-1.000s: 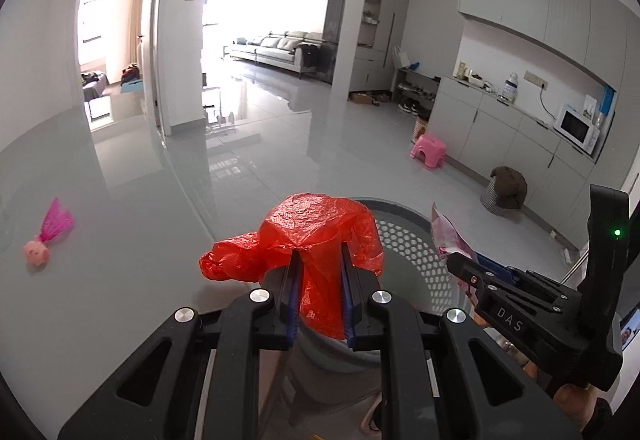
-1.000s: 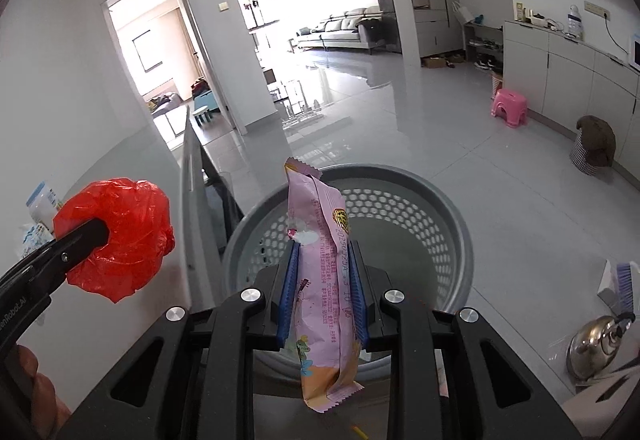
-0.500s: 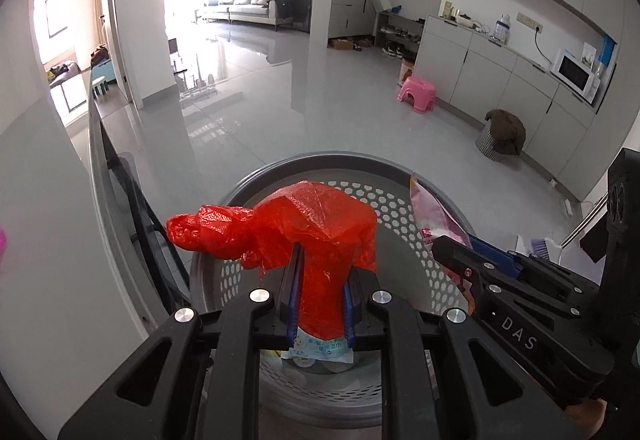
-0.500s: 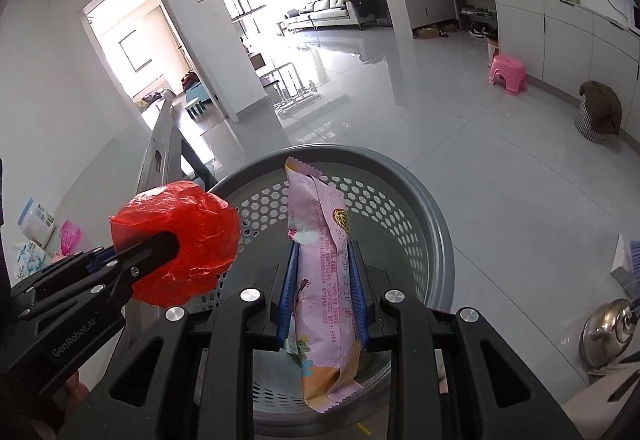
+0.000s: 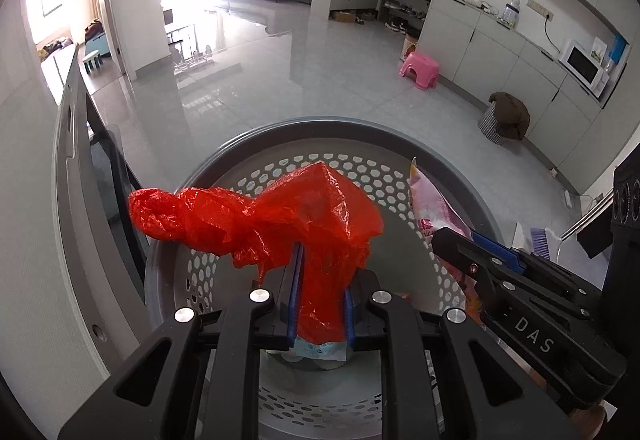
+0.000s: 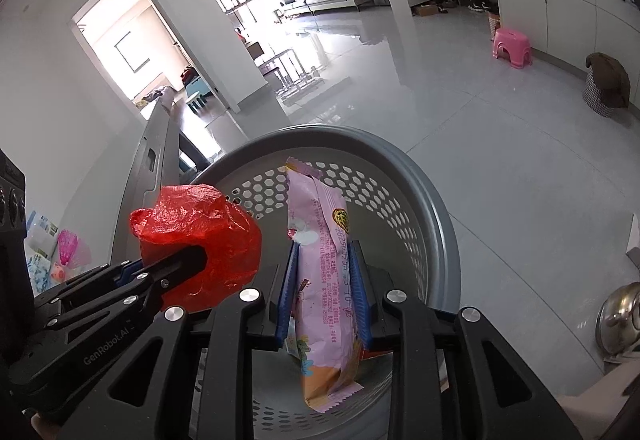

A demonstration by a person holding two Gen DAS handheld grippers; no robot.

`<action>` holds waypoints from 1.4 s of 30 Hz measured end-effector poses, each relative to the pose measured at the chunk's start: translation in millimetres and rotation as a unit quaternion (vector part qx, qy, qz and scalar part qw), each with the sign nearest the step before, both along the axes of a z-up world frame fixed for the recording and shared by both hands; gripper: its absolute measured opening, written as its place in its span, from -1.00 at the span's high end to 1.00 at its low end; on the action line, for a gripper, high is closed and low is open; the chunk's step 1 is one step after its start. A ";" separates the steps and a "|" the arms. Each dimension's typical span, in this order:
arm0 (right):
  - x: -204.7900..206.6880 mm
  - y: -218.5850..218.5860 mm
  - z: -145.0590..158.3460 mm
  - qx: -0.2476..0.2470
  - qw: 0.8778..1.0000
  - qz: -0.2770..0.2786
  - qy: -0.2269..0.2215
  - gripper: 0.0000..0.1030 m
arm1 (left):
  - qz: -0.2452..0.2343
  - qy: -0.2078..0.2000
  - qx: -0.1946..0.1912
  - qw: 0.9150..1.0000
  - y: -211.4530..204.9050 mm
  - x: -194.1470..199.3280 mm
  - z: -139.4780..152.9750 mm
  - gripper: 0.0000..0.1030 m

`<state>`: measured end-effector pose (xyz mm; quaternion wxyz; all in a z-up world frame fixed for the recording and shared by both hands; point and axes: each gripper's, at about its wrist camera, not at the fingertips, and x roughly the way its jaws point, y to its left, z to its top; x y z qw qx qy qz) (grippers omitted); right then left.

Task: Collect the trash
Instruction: 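Open both tools to drop the bag and wrapper into the wastebasket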

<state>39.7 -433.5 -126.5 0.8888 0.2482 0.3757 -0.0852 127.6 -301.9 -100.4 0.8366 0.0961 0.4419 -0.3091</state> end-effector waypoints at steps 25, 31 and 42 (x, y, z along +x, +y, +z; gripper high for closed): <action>-15.9 -10.9 1.7 0.004 1.000 -0.014 -0.022 0.07 | 0.039 -0.011 0.005 0.999 18.4 3.1 3.5 -0.35; -23.7 -9.2 8.0 0.005 0.999 -0.018 -0.029 0.07 | 0.044 -0.018 0.000 0.999 25.4 -5.5 13.0 -0.46; -46.3 -2.1 28.2 -0.001 0.998 -0.029 -0.048 -0.01 | 0.044 -0.050 -0.022 0.997 39.3 -28.9 43.8 -0.71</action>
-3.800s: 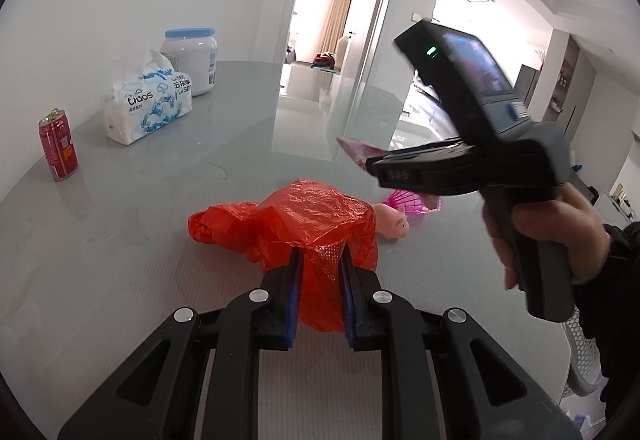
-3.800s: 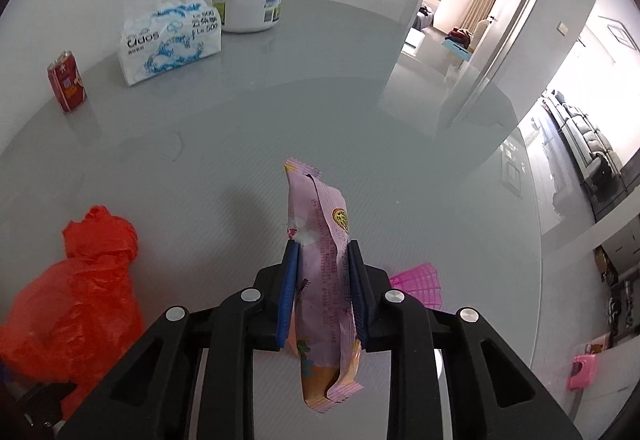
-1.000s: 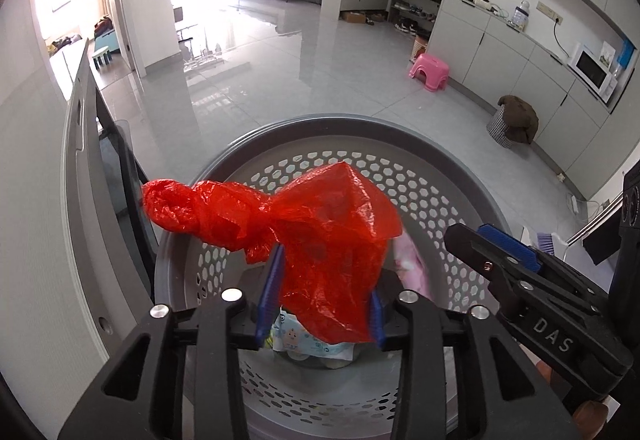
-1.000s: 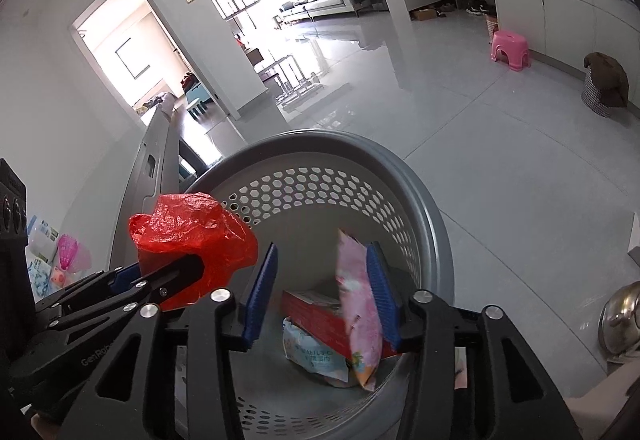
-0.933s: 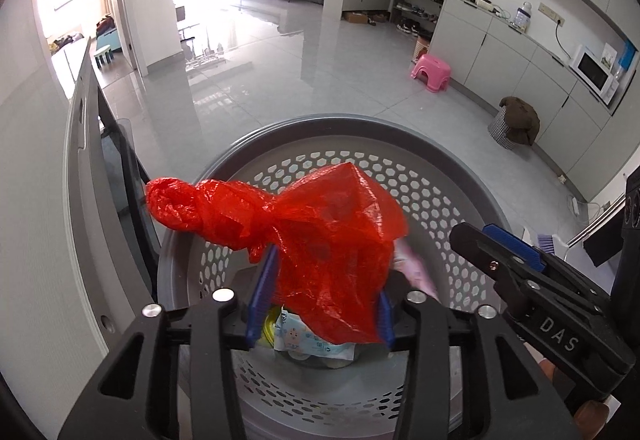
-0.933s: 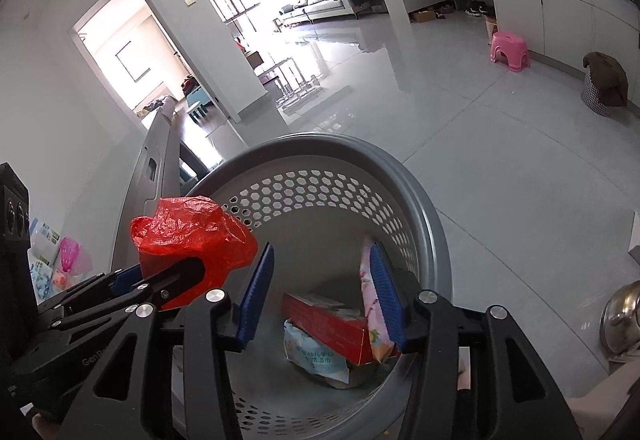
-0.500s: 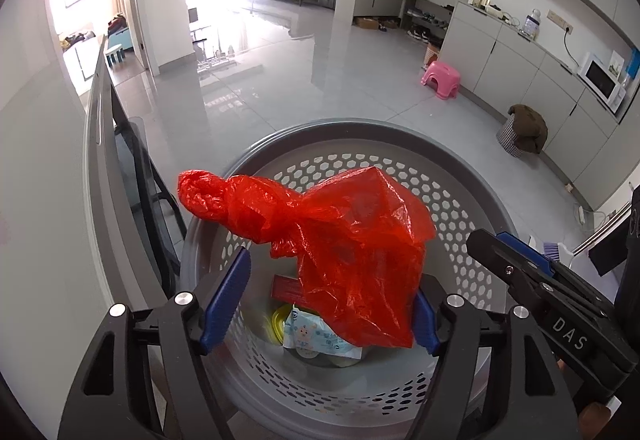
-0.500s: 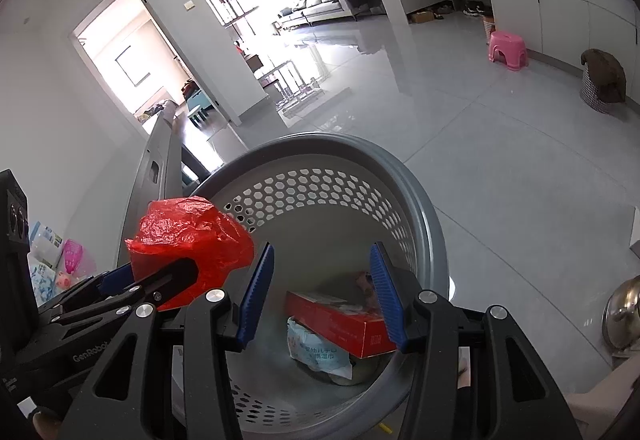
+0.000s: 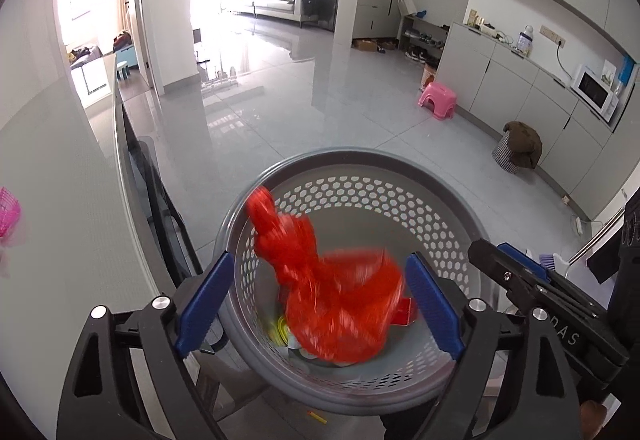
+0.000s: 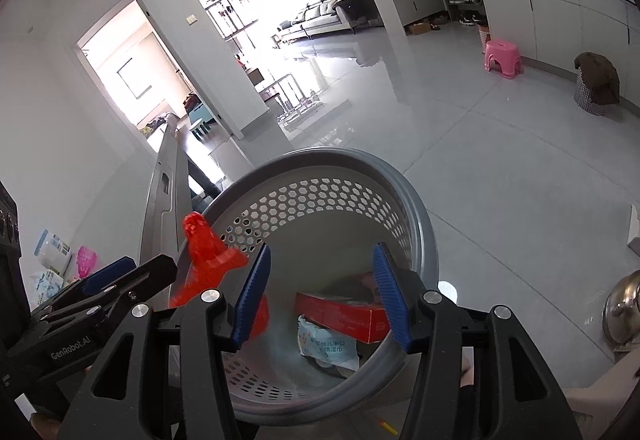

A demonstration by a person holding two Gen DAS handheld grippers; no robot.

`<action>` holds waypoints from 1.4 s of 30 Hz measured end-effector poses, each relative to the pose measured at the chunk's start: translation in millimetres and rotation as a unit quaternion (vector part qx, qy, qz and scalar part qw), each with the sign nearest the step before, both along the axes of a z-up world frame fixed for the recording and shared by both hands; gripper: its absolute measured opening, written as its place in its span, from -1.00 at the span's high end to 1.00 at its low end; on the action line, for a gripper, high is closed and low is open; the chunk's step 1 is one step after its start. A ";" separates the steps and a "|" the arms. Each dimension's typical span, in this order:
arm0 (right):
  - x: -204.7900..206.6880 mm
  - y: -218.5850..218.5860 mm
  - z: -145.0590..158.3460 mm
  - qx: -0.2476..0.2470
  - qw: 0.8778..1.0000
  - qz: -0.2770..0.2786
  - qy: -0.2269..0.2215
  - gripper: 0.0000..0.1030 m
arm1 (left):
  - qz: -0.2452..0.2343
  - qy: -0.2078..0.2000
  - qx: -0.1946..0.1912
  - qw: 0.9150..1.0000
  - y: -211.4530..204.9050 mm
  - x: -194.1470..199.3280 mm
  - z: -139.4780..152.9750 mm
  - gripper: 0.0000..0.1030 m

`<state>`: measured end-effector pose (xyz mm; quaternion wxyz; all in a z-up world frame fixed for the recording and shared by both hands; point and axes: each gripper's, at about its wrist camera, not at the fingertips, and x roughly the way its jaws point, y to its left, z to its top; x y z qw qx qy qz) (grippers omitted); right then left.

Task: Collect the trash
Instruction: 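Open both tools to drop the bag and wrapper into the wastebasket, then bring both open tools back over the table toward the pink piggy and shuttlecock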

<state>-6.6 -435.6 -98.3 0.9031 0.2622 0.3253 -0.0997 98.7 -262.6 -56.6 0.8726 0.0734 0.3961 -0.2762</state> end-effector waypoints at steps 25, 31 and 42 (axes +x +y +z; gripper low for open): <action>-15.9 59.0 33.0 -0.005 0.999 0.043 -0.023 -0.09 | 0.059 -0.056 -0.004 0.997 81.7 -25.0 38.5 -0.82; 14.5 108.5 38.8 -0.012 0.994 0.102 -0.023 -0.17 | 0.124 -0.061 0.018 0.990 144.1 -7.6 36.6 -0.83; 99.5 218.3 45.8 -0.032 0.975 0.221 -0.018 -0.18 | 0.282 -0.048 0.056 0.957 289.4 39.1 17.3 -0.83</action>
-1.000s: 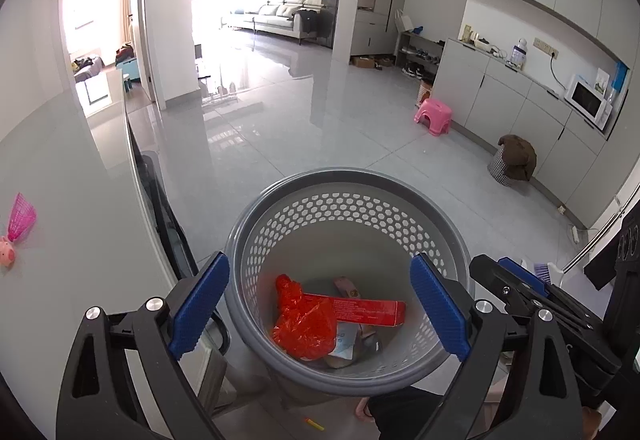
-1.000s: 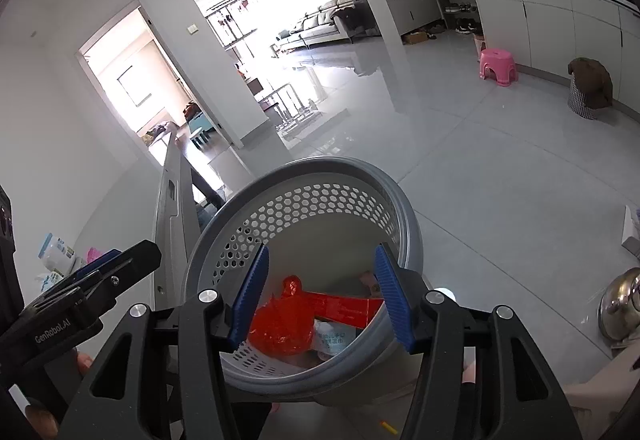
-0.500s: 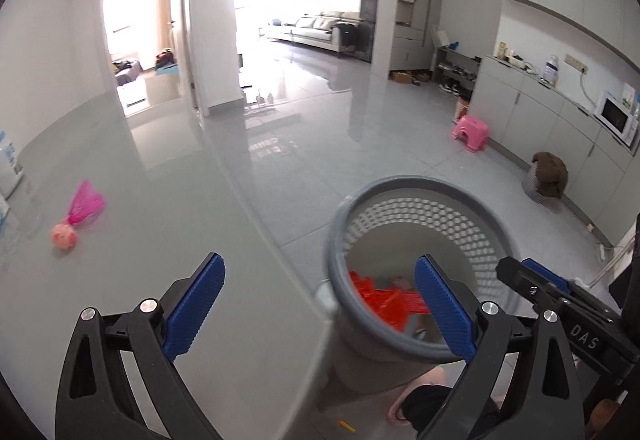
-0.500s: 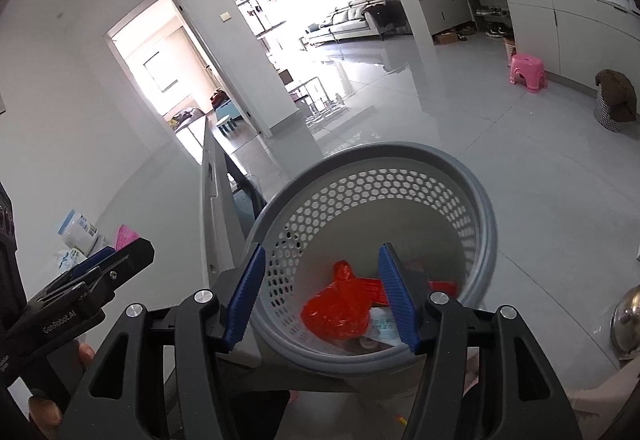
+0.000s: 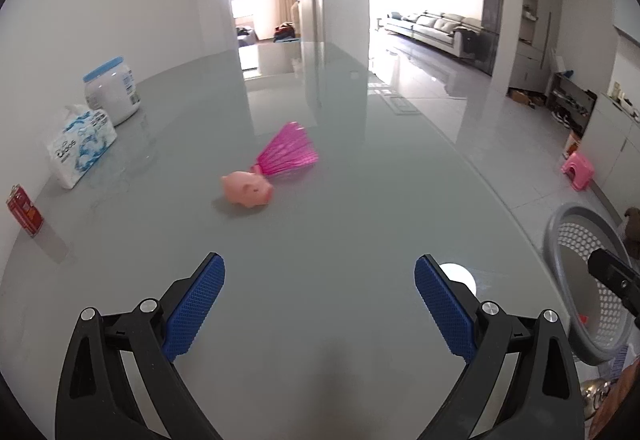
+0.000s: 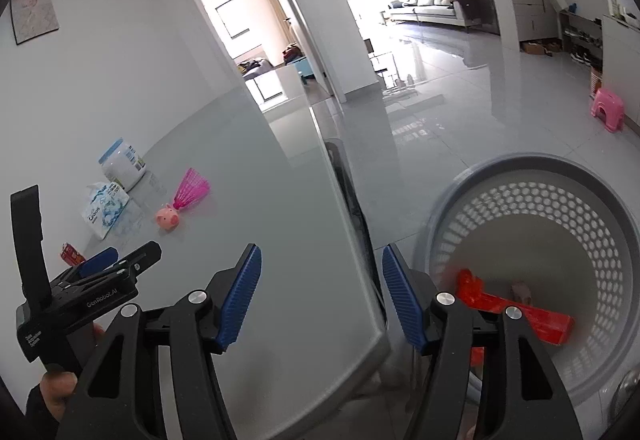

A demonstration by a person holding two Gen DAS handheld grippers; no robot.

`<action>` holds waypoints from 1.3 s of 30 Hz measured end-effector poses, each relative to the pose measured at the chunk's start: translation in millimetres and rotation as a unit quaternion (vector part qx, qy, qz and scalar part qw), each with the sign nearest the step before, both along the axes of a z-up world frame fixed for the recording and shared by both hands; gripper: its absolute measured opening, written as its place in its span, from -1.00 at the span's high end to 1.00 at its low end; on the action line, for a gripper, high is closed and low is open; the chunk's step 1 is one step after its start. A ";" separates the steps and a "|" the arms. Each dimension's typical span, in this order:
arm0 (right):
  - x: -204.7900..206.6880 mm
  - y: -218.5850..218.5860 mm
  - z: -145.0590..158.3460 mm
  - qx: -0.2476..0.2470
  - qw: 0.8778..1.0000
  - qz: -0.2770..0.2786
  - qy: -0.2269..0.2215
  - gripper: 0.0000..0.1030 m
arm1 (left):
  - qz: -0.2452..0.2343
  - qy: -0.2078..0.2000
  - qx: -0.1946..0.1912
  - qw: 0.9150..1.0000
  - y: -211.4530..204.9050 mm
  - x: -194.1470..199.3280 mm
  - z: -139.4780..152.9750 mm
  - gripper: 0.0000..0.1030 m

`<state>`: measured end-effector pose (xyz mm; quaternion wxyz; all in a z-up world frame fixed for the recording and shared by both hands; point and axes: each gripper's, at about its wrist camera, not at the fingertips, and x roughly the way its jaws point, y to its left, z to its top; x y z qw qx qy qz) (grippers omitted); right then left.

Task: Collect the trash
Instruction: 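Bring both open tools back over the table toward the pink piggy and shuttlecock, then close the right tool on the pink shuttlecock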

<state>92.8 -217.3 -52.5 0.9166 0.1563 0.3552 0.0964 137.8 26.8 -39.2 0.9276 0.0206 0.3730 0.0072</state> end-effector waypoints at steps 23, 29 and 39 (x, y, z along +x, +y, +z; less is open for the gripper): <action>169.1 167.2 -1.9 -0.050 0.982 0.180 0.020 -0.21 | 0.105 0.003 0.002 0.994 133.0 64.6 -14.0 -0.83; 185.7 172.4 -8.0 -0.046 0.981 0.186 0.030 -0.21 | 0.106 -0.006 -0.007 0.994 139.6 60.7 -8.8 -0.83; 209.7 196.0 -16.5 -0.049 0.975 0.213 0.047 -0.25 | 0.105 -0.003 -0.018 0.994 140.5 58.3 -8.7 -0.83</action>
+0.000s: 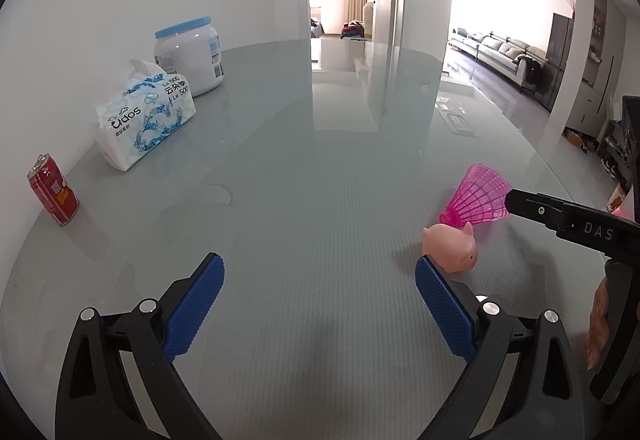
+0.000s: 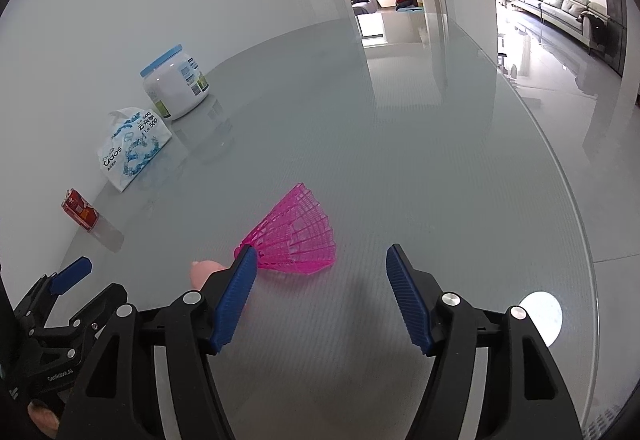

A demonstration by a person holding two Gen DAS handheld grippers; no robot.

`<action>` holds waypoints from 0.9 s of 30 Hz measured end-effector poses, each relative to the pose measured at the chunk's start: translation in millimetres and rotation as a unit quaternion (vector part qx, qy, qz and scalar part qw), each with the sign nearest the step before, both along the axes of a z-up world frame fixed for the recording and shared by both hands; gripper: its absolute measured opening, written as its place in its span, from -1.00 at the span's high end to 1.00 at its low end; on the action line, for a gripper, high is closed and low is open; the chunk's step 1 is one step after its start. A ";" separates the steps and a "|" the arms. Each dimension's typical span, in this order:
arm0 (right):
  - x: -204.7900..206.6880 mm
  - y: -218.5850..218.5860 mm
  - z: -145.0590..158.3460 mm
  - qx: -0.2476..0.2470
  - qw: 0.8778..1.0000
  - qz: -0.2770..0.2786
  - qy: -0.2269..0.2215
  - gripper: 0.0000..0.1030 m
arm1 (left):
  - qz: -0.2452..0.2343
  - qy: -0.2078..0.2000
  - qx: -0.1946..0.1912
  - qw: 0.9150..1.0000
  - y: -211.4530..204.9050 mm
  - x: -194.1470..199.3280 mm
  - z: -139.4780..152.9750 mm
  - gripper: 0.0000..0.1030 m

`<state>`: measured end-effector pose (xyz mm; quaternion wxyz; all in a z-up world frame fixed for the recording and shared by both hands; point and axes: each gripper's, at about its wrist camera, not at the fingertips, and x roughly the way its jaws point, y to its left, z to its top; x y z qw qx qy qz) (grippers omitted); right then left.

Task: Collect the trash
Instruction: 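Close the right tool on the pink shuttlecock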

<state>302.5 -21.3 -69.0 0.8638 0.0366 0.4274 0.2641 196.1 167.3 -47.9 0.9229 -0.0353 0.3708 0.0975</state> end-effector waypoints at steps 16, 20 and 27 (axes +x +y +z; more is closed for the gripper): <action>7.6 44.9 -0.8 0.001 0.998 0.058 0.002 0.05 | 0.000 0.013 -0.007 1.000 -3.8 1.7 -7.3 -0.83; 7.4 47.8 -5.3 0.002 0.998 0.068 0.013 0.63 | 0.002 0.015 -0.006 1.000 -6.8 1.1 -8.0 -0.84; -1.9 39.3 3.4 0.022 0.998 0.061 -0.009 0.93 | 0.007 0.018 -0.013 1.000 -11.1 3.1 -8.3 -0.84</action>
